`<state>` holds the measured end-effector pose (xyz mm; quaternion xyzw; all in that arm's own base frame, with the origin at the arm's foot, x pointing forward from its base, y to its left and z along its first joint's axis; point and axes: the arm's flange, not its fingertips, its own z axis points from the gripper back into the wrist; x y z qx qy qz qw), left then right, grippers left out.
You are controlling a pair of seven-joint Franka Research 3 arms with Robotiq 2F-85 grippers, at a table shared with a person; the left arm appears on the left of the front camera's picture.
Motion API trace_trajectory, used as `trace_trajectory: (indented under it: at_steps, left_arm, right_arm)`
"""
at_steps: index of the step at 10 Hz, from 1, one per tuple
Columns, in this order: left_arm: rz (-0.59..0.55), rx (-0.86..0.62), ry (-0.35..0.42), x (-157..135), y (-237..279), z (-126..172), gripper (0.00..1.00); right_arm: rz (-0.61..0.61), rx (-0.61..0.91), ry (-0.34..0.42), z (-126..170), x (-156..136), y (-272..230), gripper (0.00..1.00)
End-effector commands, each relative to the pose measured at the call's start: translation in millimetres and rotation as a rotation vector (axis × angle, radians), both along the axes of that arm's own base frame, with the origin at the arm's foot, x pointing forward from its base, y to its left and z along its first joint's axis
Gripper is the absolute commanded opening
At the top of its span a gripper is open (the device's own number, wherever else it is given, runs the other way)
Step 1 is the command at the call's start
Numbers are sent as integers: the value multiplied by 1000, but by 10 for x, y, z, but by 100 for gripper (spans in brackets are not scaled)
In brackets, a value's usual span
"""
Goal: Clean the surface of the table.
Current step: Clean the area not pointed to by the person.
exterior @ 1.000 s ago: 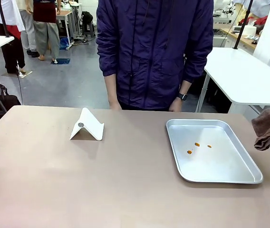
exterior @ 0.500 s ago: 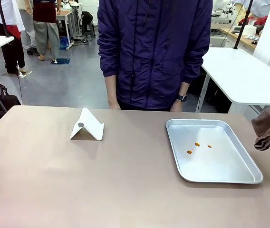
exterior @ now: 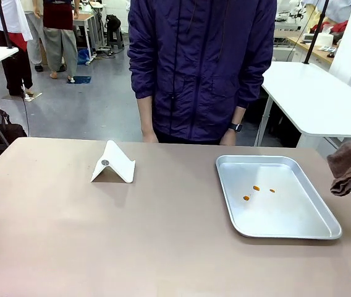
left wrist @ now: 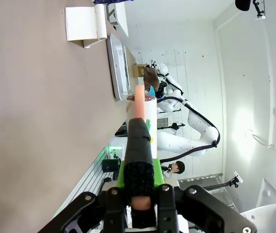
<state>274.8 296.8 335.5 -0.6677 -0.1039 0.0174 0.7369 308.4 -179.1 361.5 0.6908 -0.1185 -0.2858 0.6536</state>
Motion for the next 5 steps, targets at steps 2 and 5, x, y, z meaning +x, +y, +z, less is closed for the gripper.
trace_trajectory:
  at_steps: [2,5]
  left_arm:
    - [7,-1,11,-16,-4,73,22]
    - [7,-1,11,-16,-4,73,22]
  right_arm:
    - [6,-1,-9,41,0,20,0]
    - [58,-130,-7,101,150,138,8]
